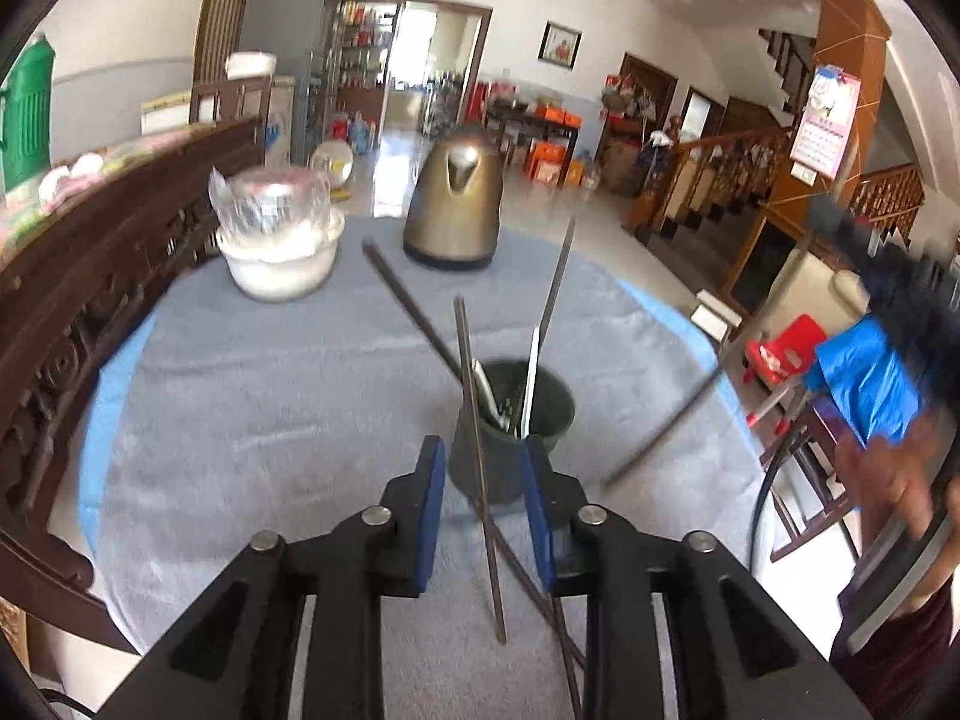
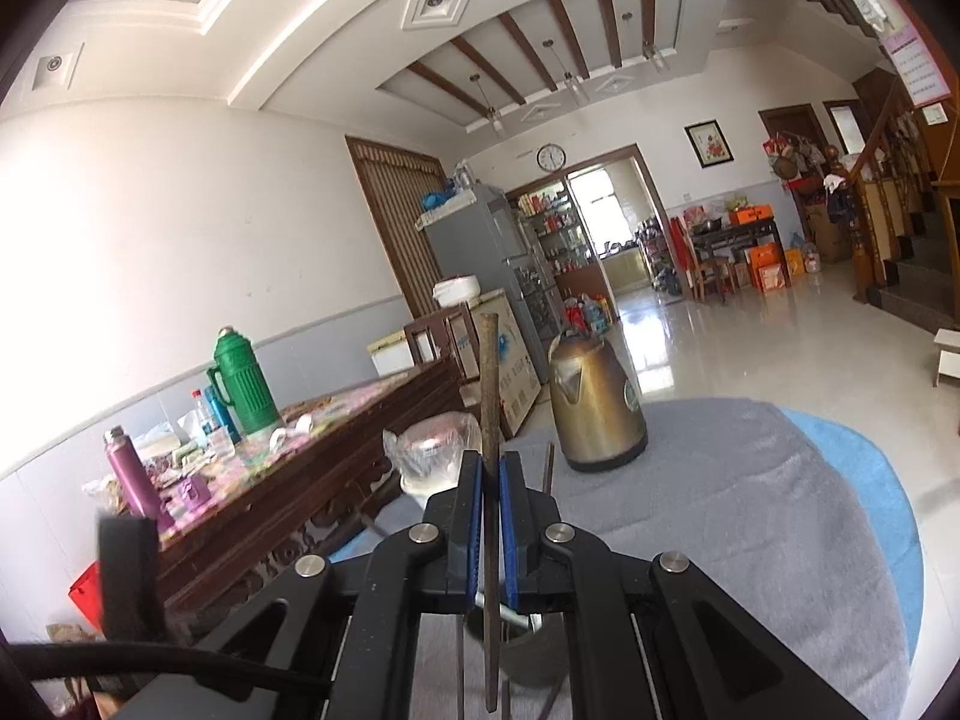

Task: Organize utensils
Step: 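Lower the chopsticks into the grey cup and open the right gripper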

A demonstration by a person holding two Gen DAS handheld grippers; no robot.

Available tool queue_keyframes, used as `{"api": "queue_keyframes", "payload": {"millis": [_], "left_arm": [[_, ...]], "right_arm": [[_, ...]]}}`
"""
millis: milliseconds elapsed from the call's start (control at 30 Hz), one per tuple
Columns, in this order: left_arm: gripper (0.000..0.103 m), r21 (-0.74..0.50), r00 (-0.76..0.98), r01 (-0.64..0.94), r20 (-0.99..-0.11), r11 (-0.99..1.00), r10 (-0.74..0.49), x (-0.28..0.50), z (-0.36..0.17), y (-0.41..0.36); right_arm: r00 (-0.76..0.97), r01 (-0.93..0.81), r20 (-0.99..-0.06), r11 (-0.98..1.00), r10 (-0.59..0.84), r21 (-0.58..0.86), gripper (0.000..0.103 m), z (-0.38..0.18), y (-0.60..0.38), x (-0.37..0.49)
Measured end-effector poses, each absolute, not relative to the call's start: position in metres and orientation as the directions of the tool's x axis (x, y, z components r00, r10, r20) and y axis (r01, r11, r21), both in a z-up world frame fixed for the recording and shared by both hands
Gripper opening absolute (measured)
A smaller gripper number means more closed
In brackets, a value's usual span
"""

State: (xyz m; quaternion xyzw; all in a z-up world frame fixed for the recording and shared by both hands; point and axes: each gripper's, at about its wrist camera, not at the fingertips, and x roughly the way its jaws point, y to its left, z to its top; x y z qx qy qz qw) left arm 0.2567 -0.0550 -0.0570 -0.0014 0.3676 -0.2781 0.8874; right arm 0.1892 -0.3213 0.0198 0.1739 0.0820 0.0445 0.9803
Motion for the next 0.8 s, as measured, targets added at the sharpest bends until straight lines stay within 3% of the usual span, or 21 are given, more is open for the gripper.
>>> {"api": "queue_keyframes", "payload": {"millis": [267,500,667,700,800], "left_arm": [[0.027,-0.221,0.502,0.473,-0.728,0.853,-0.467,0.268,-0.106,-0.067],[0.027,-0.240,0.460,0.466,-0.756,0.851,-0.466,0.280,-0.130,-0.076],[0.027,-0.269,0.437,0.472,-0.755,0.839,-0.488,0.291,-0.132,-0.081],[0.027,-0.269,0.435,0.471,-0.758,0.840,-0.486,0.293,-0.133,-0.083],[0.027,-0.278,0.419,0.471,-0.765,0.837,-0.490,0.297,-0.137,-0.087]], "right_arm": [[0.997,-0.004,-0.075,0.938,0.032,0.347,0.006,0.029,-0.318,0.221],[0.978,0.053,-0.210,0.965,0.003,0.259,0.006,-0.007,-0.301,0.263],[0.953,0.027,-0.294,0.951,0.068,0.307,0.009,-0.026,-0.305,0.268],[0.951,0.024,-0.299,0.949,0.076,0.316,0.011,-0.028,-0.307,0.267],[0.949,0.020,-0.300,0.933,0.095,0.358,0.031,-0.033,-0.316,0.254]]}}
